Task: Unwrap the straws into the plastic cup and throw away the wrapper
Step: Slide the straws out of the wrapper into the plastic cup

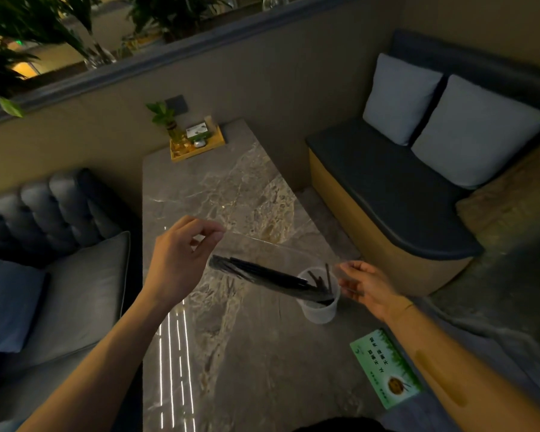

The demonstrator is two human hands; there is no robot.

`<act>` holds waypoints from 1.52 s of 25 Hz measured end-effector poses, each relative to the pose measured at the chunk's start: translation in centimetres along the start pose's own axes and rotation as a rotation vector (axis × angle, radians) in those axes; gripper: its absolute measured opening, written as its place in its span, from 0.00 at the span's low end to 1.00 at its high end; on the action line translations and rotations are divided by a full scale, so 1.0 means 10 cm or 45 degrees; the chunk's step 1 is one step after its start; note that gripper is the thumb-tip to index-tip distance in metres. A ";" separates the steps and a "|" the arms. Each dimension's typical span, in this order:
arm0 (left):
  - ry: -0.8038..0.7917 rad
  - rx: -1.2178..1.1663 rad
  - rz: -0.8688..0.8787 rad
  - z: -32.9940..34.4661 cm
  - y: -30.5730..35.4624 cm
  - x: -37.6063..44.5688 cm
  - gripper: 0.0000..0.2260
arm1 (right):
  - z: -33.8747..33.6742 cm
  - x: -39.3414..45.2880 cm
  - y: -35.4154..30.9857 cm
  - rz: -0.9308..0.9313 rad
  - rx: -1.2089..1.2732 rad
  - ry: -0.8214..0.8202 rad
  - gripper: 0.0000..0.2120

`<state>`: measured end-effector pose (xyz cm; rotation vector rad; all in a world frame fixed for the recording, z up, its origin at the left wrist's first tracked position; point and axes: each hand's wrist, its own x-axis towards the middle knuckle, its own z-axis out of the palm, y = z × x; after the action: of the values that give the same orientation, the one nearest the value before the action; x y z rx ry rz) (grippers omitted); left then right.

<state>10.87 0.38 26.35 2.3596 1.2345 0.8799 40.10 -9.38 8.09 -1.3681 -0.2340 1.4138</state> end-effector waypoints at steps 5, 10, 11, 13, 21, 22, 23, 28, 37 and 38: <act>-0.015 -0.001 0.081 0.00 0.12 0.09 0.05 | -0.02 -0.01 0.02 0.018 0.035 0.007 0.06; -0.021 0.000 0.141 -0.01 0.28 0.22 0.04 | -0.03 -0.05 0.03 0.024 0.085 0.005 0.04; -0.021 -0.001 0.152 -0.02 0.32 0.26 0.04 | -0.03 -0.05 0.03 0.025 0.095 0.004 0.06; -0.013 0.001 0.176 -0.03 0.40 0.34 0.04 | -0.02 -0.06 0.03 0.024 0.113 -0.001 0.10; 0.059 -0.021 0.309 -0.09 0.66 0.55 0.04 | 0.06 -0.10 0.04 0.009 0.220 -0.014 0.03; 0.069 -0.030 0.315 -0.10 0.68 0.56 0.03 | 0.07 -0.11 0.03 0.001 0.223 -0.018 0.04; 0.078 -0.038 0.319 -0.11 0.69 0.57 0.03 | 0.09 -0.12 0.02 -0.008 0.227 -0.023 0.04; 0.123 -0.076 0.340 -0.22 0.67 0.56 0.04 | 0.20 -0.21 0.00 -0.053 0.248 -0.028 0.03; 0.296 -0.287 0.189 -0.73 0.24 0.38 0.06 | 0.67 -0.48 -0.15 -0.239 0.165 -0.074 0.04; 0.304 -0.326 0.155 -0.79 0.16 0.32 0.06 | 0.73 -0.51 -0.16 -0.264 0.137 -0.087 0.02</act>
<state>8.01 2.20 34.29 2.1897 0.9970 1.3079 33.76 -8.90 14.55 -1.1739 -0.3307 1.2823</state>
